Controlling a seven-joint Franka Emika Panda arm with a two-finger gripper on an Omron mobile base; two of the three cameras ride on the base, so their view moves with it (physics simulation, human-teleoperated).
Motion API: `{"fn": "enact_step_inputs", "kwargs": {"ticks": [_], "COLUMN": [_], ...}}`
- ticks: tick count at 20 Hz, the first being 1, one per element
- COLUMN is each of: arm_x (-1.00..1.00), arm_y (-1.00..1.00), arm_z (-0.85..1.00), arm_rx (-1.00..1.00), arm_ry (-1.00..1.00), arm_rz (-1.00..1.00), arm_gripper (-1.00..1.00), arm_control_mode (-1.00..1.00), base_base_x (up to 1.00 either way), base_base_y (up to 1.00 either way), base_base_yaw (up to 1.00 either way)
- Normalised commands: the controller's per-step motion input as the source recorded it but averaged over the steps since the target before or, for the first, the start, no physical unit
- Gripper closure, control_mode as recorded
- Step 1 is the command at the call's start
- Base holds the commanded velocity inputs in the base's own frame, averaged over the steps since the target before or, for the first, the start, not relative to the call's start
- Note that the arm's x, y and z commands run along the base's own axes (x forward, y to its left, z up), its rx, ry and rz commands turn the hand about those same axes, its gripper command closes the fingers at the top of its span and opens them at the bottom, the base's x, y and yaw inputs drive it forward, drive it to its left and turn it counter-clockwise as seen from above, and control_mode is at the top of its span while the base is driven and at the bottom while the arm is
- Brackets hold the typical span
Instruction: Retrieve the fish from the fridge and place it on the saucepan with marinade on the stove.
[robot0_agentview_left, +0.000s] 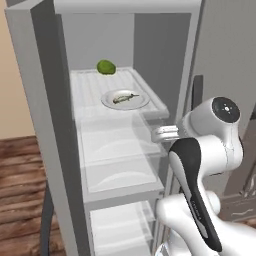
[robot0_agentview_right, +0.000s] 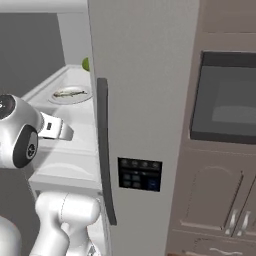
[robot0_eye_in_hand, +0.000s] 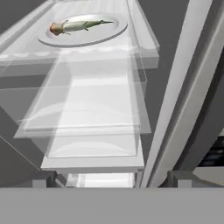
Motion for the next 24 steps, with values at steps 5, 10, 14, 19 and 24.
{"fn": "enact_step_inputs", "kwargs": {"ticks": [5,10,14,19,24], "arm_x": [0.0,0.0,0.0,0.0,0.0], "arm_y": [0.0,0.0,0.0,0.0,0.0], "arm_z": [0.0,0.0,0.0,0.0,0.0], "arm_rx": [0.0,0.0,0.0,0.0,0.0], "arm_ry": [0.0,0.0,0.0,0.0,0.0], "arm_rz": [0.0,0.0,0.0,0.0,0.0], "arm_gripper": [-1.0,-1.0,-1.0,-1.0,-1.0], "arm_control_mode": [1.0,1.0,1.0,1.0,1.0], "base_base_x": [0.23,0.19,0.22,0.11,0.27], "base_base_y": [0.41,0.61,0.09,-0.18,-0.12], "base_base_yaw": [0.0,0.0,0.0,-0.03,-0.11]}}
